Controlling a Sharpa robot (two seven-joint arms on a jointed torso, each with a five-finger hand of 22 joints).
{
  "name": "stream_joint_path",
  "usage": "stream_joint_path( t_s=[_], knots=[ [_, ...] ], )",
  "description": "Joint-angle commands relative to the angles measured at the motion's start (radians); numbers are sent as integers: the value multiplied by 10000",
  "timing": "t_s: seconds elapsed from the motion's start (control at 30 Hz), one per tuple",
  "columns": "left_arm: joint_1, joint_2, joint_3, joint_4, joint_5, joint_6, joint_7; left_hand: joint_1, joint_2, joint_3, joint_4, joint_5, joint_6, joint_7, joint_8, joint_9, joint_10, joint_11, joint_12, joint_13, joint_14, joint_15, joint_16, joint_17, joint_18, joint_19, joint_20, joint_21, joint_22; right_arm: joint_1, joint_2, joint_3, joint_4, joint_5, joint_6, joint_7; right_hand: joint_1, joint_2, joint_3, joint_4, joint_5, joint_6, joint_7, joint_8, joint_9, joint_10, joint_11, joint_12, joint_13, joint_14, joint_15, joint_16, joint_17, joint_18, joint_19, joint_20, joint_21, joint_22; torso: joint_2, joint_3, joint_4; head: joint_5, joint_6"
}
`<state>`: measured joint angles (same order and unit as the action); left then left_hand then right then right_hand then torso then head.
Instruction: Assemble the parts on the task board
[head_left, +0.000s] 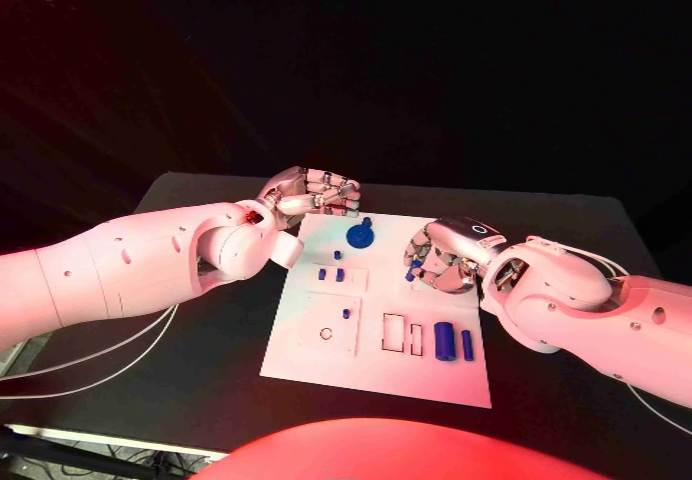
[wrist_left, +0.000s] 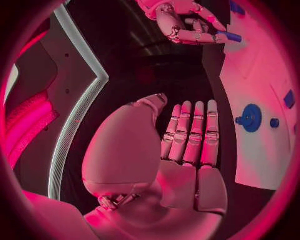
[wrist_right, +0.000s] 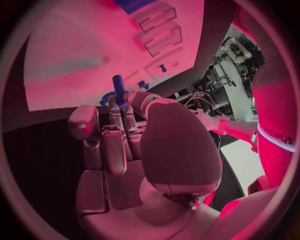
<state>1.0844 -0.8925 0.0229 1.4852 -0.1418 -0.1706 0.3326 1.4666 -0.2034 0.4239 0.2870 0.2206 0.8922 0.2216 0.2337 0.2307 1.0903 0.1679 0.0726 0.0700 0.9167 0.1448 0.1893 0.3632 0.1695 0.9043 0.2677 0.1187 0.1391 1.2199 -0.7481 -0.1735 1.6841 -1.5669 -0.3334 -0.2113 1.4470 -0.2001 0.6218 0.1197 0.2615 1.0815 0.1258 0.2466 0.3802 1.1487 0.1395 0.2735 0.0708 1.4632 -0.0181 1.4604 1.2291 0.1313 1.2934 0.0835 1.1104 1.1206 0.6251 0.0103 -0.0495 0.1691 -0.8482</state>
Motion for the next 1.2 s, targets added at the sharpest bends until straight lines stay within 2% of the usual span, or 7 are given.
stream_joint_path(
  t_s=[0.03,0.17,0.3,0.5,0.67,0.93,1.2],
  knots=[
    [4,46,2,2,2,179,43,-33,39,31,4,54,9,24,-68,-9,-29,54,-25,0,78,10,-56,-4,144,60,-5,-34,-7,-11,55,17,249,95,-382,52,-70,13,572,-525,6,94,1,65,9,953,-870,-6,203,441,-67,59,23,-145,37,-65,48,23,8,10,-4,38,-11],
    [2,89,-5,-21,5,170,56,-53,58,36,9,55,10,23,-71,-12,-32,55,-26,0,80,11,-65,-4,144,66,-4,-44,-17,-172,340,30,425,279,-462,171,-81,13,589,-546,6,94,3,71,15,960,-870,-10,206,442,-69,60,25,-154,58,-66,87,64,15,17,-17,83,-21],
    [1,130,-7,-39,6,161,76,-58,62,36,9,55,9,23,-72,-13,-33,55,-26,0,81,11,-68,-3,143,67,-3,-48,-20,-431,765,36,480,376,-523,316,-94,17,614,-572,7,84,8,73,22,960,-866,-20,209,438,-69,54,4,-149,45,-68,70,51,15,21,-11,120,-38],
    [1,224,-9,-75,7,166,93,-58,62,36,9,55,9,23,-72,-13,-33,55,-26,0,81,11,-68,-3,143,67,-3,-48,-20,-957,1577,40,429,432,-593,551,-121,26,660,-631,5,59,21,74,34,953,-857,-43,214,429,-64,42,-34,-134,7,-69,19,8,16,15,-8,200,-35],
    [1,268,-9,-83,7,172,95,-58,62,36,9,55,9,23,-72,-13,-33,55,-26,0,81,11,-68,-3,143,67,-3,-48,-20,-1180,1966,38,279,437,-576,644,-121,26,660,-631,5,59,21,74,34,953,-857,-43,214,429,-64,42,-34,-134,7,-69,19,8,11,8,-1,181,-61],
    [1,300,-9,-91,7,185,96,-68,63,35,4,55,5,25,-77,-17,-38,55,-27,-1,82,12,-78,-3,141,66,-1,-62,-32,-1484,2352,16,-151,440,-527,819,-131,27,671,-650,3,51,25,75,38,950,-852,-50,216,426,-63,36,-51,-131,-2,-69,7,-1,13,11,1,297,-101],
    [1,303,-9,-99,7,186,92,-72,64,36,-1,56,1,27,-81,-21,-41,57,-28,-1,83,13,-85,-3,141,67,0,-71,-39,-1643,2659,-9,-489,384,-466,890,-136,28,677,-660,2,47,27,76,40,949,-851,-53,217,424,-61,33,-61,-127,-13,-68,-8,-15,15,10,1,316,-127]
  ],
)
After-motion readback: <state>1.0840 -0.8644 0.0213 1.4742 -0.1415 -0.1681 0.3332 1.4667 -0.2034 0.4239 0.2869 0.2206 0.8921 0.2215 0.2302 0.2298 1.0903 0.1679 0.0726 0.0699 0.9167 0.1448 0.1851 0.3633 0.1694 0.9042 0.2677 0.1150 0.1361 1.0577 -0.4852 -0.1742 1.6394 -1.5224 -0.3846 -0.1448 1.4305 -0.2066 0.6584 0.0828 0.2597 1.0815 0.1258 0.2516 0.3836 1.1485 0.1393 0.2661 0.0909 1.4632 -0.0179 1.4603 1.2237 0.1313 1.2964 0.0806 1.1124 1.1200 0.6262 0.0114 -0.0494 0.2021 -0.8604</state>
